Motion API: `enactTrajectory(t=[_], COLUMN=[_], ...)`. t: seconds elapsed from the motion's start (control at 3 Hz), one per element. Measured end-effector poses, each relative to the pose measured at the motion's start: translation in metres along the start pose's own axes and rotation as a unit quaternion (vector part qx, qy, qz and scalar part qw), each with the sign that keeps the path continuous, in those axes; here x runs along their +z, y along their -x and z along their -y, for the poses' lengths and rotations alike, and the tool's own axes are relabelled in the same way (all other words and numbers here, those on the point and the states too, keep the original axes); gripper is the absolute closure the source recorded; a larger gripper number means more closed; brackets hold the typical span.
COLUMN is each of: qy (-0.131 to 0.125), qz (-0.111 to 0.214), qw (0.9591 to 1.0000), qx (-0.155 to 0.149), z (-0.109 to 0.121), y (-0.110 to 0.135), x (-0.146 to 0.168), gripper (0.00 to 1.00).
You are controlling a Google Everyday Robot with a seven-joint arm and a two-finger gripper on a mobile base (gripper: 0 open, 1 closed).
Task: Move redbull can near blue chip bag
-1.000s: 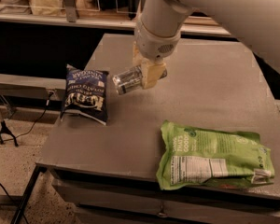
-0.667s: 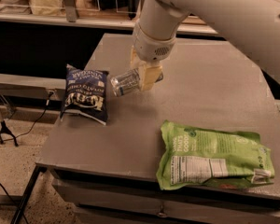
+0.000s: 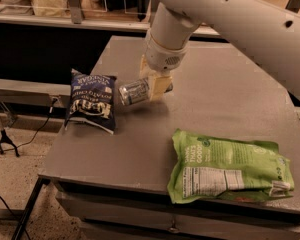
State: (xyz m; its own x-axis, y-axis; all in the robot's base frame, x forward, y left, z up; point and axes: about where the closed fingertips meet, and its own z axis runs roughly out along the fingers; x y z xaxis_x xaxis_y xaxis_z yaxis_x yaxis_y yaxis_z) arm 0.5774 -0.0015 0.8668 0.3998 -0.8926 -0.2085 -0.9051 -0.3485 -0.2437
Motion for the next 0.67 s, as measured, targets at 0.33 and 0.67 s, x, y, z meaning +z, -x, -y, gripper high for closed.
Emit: enactTrajectory(t=[0.33, 0.67], qy=[0.002, 0.003], qz=[0.006, 0.007], qw=[0.9999, 0.9999], qx=[0.009, 0.009], z=[-0.0003, -0.0004], y=[-0.0046, -0.0045], x=[0.008, 0.0099], gripper=[0.3, 0.07])
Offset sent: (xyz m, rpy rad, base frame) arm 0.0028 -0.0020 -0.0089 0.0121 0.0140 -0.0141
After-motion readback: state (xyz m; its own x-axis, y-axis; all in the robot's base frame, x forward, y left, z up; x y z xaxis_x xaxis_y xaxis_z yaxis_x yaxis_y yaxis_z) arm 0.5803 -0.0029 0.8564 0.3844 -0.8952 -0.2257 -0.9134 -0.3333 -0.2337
